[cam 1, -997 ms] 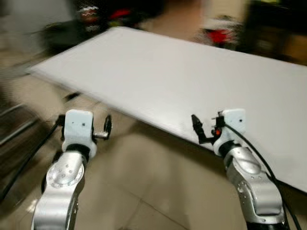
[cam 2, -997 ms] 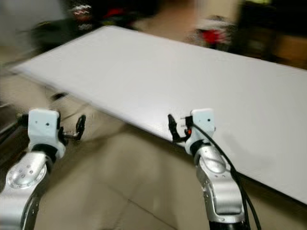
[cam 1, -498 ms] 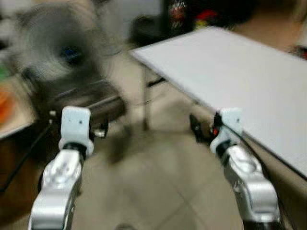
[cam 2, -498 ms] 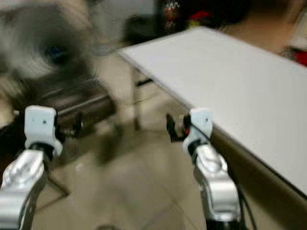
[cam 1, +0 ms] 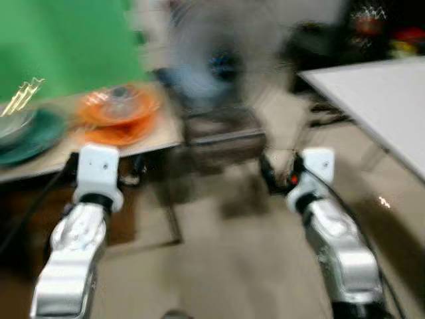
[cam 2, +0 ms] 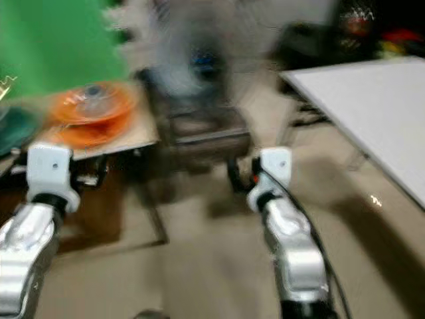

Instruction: Setting the table

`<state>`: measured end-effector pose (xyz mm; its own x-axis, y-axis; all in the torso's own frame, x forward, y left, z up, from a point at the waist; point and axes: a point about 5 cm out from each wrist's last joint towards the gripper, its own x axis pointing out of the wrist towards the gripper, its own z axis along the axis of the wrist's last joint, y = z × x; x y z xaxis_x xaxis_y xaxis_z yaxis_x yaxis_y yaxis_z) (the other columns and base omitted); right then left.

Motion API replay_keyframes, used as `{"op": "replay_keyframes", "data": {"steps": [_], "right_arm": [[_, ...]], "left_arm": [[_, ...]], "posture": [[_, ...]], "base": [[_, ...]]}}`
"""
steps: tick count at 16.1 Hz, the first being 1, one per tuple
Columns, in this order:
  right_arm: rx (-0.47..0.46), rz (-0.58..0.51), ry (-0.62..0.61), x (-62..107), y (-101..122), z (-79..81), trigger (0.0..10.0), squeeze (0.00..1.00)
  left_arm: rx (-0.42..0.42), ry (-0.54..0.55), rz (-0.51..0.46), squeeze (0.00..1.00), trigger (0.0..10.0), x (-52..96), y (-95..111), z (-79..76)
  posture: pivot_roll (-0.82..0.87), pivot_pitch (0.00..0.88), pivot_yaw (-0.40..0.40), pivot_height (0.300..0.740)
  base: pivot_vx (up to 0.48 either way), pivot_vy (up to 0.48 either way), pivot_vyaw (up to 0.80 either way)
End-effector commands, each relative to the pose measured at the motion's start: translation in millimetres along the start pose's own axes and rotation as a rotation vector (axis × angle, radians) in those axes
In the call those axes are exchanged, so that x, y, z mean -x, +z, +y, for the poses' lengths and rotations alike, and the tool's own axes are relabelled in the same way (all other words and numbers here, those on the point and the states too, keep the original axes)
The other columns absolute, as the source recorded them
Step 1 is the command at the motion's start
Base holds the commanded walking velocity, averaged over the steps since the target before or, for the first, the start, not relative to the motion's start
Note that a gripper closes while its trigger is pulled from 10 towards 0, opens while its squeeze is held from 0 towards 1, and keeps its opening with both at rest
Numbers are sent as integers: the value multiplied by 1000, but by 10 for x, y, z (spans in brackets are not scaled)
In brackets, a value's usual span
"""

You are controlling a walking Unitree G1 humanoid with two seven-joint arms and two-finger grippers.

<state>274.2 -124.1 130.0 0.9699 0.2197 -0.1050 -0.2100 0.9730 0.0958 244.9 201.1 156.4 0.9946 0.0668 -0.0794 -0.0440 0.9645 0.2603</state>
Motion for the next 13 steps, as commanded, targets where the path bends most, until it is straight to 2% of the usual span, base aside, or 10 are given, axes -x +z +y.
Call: {"op": "replay_keyframes", "data": {"steps": [1,4,6,8,11,13], "right_arm": [[13,-15,-20,24,29,-60,10000,0],[30,-21,-31,45,50,-115,10000,0],[38,-24,-33,49,63,-133,10000,0],[76,-29,-20,52,78,-146,10000,0],[41,-39,-24,15,116,-160,10000,0],[44,-13,-51,-1,84,-169,10000,0]], "left_arm": [[6,-25,-8,0,10000,-14,19,-55],[45,-49,-12,0,10000,-67,22,-161],[60,-39,-23,0,10000,-87,32,-183],[65,-29,-25,0,10000,-128,33,-230],[40,-28,-23,0,10000,-105,22,-242],[29,-36,-35,0,10000,-67,34,-238]], "posture": [[137,0,49,740],[111,0,64,740],[108,0,63,740],[97,0,59,740],[111,0,39,740],[122,0,31,740]], "base": [[0,304,800],[0,291,800],[0,0,800],[0,-480,400],[0,-444,0],[0,0,0]]}}
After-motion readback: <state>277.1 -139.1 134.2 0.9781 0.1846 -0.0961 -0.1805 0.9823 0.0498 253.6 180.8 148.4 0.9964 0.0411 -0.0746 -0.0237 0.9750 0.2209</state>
